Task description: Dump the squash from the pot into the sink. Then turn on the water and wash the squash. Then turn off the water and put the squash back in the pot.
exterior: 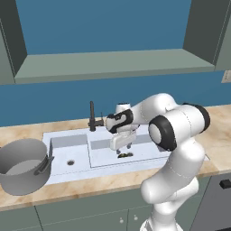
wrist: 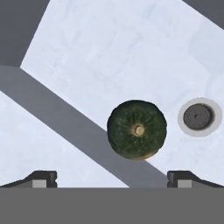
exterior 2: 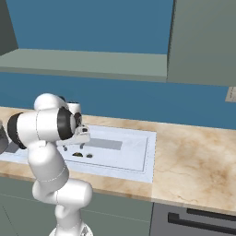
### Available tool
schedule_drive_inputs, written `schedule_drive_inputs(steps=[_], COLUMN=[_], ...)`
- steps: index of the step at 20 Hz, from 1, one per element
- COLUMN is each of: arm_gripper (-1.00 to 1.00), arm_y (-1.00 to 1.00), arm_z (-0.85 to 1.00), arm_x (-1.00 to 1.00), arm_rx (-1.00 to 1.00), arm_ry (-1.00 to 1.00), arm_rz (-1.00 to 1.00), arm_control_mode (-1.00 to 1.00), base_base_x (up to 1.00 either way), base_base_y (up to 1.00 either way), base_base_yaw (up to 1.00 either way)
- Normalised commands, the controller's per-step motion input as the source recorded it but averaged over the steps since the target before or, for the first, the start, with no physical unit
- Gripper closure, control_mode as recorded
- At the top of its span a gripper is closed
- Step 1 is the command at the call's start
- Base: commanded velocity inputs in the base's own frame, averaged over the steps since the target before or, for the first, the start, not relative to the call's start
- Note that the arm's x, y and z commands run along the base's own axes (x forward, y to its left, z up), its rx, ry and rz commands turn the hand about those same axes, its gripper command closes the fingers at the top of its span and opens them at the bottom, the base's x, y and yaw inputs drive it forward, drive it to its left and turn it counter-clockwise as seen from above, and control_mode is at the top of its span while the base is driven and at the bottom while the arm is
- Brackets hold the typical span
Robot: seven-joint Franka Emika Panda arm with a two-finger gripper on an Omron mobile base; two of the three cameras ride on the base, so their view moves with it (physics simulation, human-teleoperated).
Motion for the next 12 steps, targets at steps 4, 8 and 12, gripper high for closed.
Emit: schedule_drive_inputs(steps=[4,8,12], arm_gripper=[-1.0,-1.0,-1.0], arm_y=[0.0,0.0,0.0], arm_z=[-0.13,-0.15,-0.16], arm_x=[0.0,0.0,0.0], arm_rx=[0.0,0.0,0.0], arm_ry=[0.0,0.0,0.0], arm_rz=[-0.05,-0.07,-0.08], arm_control_mode=[-1.0,-1.0,-1.0], base_base_x=[0.0,0.0,0.0], base_base_y=[0.0,0.0,0.0], base_base_yaw=[0.0,0.0,0.0])
